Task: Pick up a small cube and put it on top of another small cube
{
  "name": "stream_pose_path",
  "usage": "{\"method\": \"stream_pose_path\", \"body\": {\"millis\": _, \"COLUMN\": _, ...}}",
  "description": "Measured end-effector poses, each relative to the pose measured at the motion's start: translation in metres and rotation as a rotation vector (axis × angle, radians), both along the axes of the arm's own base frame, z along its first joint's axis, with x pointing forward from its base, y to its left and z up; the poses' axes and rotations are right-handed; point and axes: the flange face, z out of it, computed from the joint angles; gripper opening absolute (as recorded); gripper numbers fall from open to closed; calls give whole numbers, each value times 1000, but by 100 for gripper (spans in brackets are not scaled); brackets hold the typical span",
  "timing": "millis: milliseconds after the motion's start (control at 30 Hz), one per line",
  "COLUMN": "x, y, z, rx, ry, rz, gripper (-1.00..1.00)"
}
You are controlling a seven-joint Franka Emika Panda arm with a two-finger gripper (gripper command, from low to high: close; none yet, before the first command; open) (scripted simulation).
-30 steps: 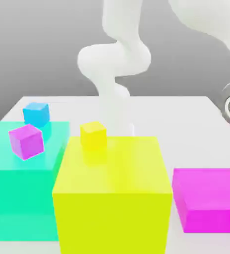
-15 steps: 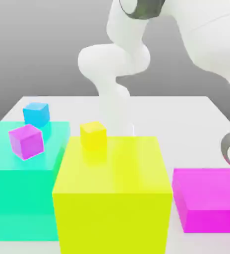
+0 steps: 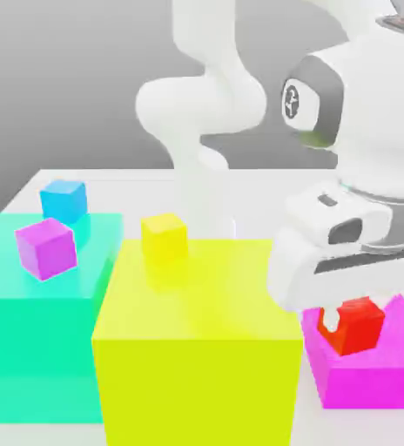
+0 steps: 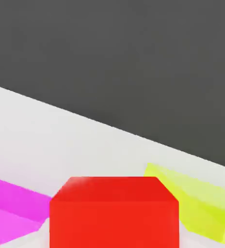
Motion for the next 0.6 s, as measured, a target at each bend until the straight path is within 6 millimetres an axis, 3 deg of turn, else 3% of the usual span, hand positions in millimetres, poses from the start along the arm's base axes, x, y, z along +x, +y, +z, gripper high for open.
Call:
{"method": "stream_pose_path", "body": {"millis": 200, "x": -41, "y": -66, "z": 47, "rx": 5, "ry": -4, "rz": -240, "gripper": -100}}
{"method": "stream_pose_path", "body": {"millis": 400, "x": -94, "y": -129, "z": 82, "rx": 23, "ry": -7, "rz": -499, "gripper": -100}}
{"method": "stream_pose_path", "body": {"millis": 533, "x": -135, "y": -161, "z": 96, "rx": 40, "ry": -8, "rz": -668, "gripper": -100}}
{"method": "stream_pose_path", "body": {"millis": 600, "x": -141, "y": -166, "z": 79, "rx": 44, "ry": -9, "rz": -697, "gripper": -100}}
